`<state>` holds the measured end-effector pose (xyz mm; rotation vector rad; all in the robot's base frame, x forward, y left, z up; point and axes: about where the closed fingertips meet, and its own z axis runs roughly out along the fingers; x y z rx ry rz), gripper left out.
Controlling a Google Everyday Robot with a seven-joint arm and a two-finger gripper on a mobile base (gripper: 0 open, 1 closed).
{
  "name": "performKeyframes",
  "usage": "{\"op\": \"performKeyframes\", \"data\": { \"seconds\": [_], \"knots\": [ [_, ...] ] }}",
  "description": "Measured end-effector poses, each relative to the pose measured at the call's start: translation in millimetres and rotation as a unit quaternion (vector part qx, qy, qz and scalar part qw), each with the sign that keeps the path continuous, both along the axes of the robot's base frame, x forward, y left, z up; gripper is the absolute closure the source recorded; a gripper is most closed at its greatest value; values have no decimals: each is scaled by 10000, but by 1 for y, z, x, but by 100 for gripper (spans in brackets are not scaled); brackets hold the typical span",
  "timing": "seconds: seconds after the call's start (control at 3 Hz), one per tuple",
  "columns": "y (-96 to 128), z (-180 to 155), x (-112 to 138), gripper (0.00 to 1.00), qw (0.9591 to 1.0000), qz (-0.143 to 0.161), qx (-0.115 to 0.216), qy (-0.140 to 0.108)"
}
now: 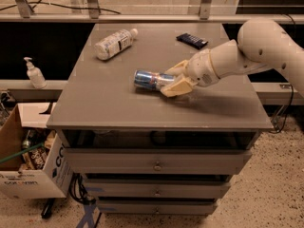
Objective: Pick redbull can
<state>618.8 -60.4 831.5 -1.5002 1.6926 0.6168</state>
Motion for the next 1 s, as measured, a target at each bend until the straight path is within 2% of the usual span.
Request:
{"op": "performKeyframes", "data": {
  "seconds": [0.33,0.67,1.0],
  "knots": [
    [-1,20,-1,100,9999,48,83,-124],
    [-23,65,-4,100,9991,187,-111,-364],
    [-23,64,-4,100,9991,187,-110,-364]
  ]
}}
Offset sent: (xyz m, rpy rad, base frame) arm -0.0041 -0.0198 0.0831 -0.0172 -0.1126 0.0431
